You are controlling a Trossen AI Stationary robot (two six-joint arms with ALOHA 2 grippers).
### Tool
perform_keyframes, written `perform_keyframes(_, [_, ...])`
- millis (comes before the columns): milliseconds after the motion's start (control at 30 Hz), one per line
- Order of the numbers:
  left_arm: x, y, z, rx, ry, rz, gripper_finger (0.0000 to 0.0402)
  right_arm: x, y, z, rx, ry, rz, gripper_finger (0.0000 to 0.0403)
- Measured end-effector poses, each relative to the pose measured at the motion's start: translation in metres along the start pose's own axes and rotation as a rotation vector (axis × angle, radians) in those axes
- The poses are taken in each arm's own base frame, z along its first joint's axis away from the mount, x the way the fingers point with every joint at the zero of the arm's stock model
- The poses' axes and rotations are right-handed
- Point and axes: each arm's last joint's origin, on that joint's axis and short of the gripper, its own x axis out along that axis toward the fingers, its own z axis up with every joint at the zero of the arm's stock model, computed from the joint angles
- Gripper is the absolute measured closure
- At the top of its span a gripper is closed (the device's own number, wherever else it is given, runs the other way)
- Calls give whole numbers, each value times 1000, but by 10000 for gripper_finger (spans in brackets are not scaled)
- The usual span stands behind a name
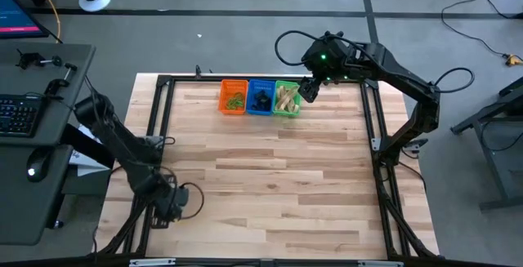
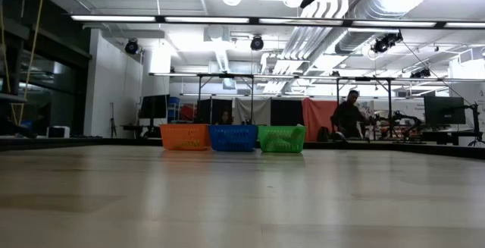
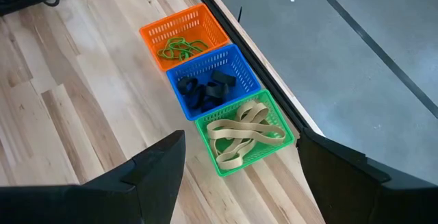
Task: Sort rubber bands into baskets
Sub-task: Put the black rubber band into the blue bin
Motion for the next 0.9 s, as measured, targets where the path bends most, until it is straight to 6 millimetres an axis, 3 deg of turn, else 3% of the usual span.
perform_keyframes(267, [12,-11,-14,73,21,54,187,0,0,0,-11,0,0,133])
perform_keyframes(667, [40,-18,-5,48,23,110,184,0,0,1,-8,-9,-16,133])
perform_keyframes(800, [40,-14,-2,1,51,123,234,0,0,1,-7,-8,-16,133])
perform_keyframes(900, [32,-5,2,-38,83,125,334,0,0,1,-7,-8,-16,133])
